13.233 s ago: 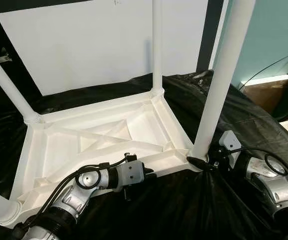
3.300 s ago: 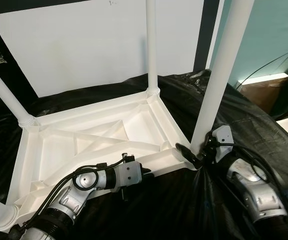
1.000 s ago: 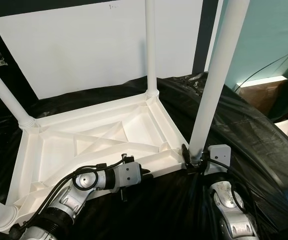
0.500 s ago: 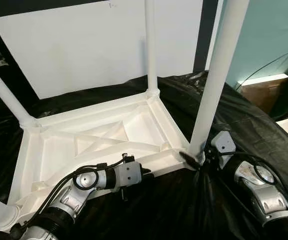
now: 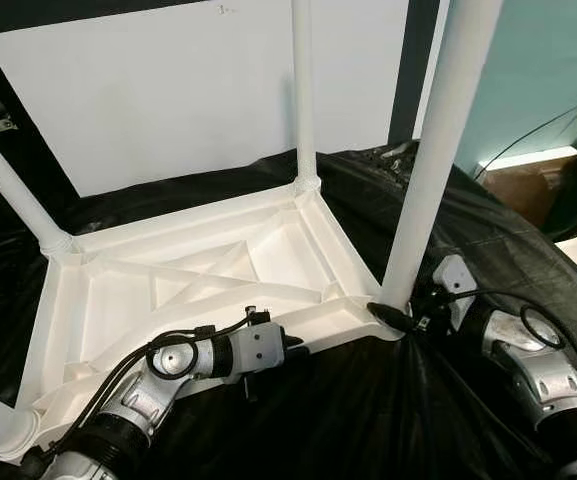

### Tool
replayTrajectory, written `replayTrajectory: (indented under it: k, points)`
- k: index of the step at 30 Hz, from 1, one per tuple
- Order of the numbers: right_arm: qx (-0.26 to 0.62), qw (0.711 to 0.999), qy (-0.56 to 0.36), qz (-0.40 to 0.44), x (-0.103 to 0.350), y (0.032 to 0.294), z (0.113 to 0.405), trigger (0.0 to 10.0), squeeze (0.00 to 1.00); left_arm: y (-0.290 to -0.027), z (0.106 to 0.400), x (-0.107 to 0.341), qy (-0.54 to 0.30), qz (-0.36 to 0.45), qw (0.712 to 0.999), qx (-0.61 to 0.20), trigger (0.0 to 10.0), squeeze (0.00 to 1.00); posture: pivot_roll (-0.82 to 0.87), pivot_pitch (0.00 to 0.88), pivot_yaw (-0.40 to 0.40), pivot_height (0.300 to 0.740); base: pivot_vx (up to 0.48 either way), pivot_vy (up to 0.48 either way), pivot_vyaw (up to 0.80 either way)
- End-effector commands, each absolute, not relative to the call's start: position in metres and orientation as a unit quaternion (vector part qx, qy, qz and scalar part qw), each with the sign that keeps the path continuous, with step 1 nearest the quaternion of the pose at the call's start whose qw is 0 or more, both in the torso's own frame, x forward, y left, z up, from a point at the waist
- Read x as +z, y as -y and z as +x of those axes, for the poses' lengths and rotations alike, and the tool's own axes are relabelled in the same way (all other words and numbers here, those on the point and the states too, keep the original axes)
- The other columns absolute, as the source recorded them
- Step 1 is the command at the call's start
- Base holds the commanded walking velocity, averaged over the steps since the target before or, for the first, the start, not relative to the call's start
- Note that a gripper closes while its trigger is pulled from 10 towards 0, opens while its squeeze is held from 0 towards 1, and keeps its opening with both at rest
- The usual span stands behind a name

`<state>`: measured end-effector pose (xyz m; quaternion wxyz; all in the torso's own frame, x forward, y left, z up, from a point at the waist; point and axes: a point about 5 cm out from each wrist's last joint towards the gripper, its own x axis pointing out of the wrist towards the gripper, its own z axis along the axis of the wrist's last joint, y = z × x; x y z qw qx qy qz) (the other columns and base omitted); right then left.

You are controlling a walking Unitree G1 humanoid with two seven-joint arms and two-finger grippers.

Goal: Building children table

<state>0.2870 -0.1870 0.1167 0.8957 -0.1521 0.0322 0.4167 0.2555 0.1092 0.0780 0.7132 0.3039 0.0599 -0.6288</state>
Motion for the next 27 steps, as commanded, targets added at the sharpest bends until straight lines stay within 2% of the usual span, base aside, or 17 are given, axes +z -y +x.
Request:
replayTrajectory:
  k: [1,9,14,18,21,22,26,27]
  points:
    - [0.42,0.891,-0.046,-0.168,0.113,0.19,0.285,0.0,0.0,-0.13,0.218,0.015,-0.23,0.29,0.653,-0.66,10.0,0.0,-0.01,0.0,-0.001,0.74,0.0,0.0,0.0]
    - [0.328,0.942,-0.037,-0.056,0.097,0.182,0.279,0.0,0.0,-0.13,0.218,0.013,-0.232,0.291,0.652,-0.661,10.0,0.0,-0.02,0.0,0.002,0.74,0.0,0.0,0.0]
    - [0.286,0.957,-0.044,-0.022,0.083,0.17,0.27,0.0,0.0,-0.13,0.218,0.012,-0.233,0.291,0.651,-0.661,10.0,0.0,-0.02,0.0,0.005,0.74,0.0,0.0,0.0]
    - [0.179,0.983,-0.028,0.018,0.072,0.153,0.258,0.0,0.0,-0.13,0.218,0.011,-0.235,0.291,0.65,-0.661,10.0,0.0,-0.02,0.0,0.009,0.74,0.0,0.0,0.0]
    - [0.146,0.989,-0.022,0.022,0.073,0.155,0.257,0.0,0.0,-0.13,0.218,0.011,-0.235,0.291,0.65,-0.661,10.0,0.0,-0.02,0.0,0.009,0.74,0.0,0.0,0.0]
    - [0.077,0.996,-0.014,0.031,0.075,0.159,0.258,0.0,0.0,-0.131,0.218,0.011,-0.234,0.293,0.65,-0.661,10.0,0.0,-0.02,0.0,0.009,0.74,0.0,0.0,0.0]
    - [0.024,0.999,-0.013,0.036,0.076,0.161,0.258,0.0,0.0,-0.131,0.219,0.012,-0.234,0.293,0.649,-0.662,10.0,0.0,-0.02,0.0,0.008,0.74,0.0,0.0,0.0]
    - [-0.016,0.999,-0.014,0.04,0.076,0.16,0.259,0.0,0.0,-0.13,0.219,0.012,-0.233,0.293,0.649,-0.662,10.0,0.0,-0.02,0.0,0.007,0.74,0.0,0.0,0.0]
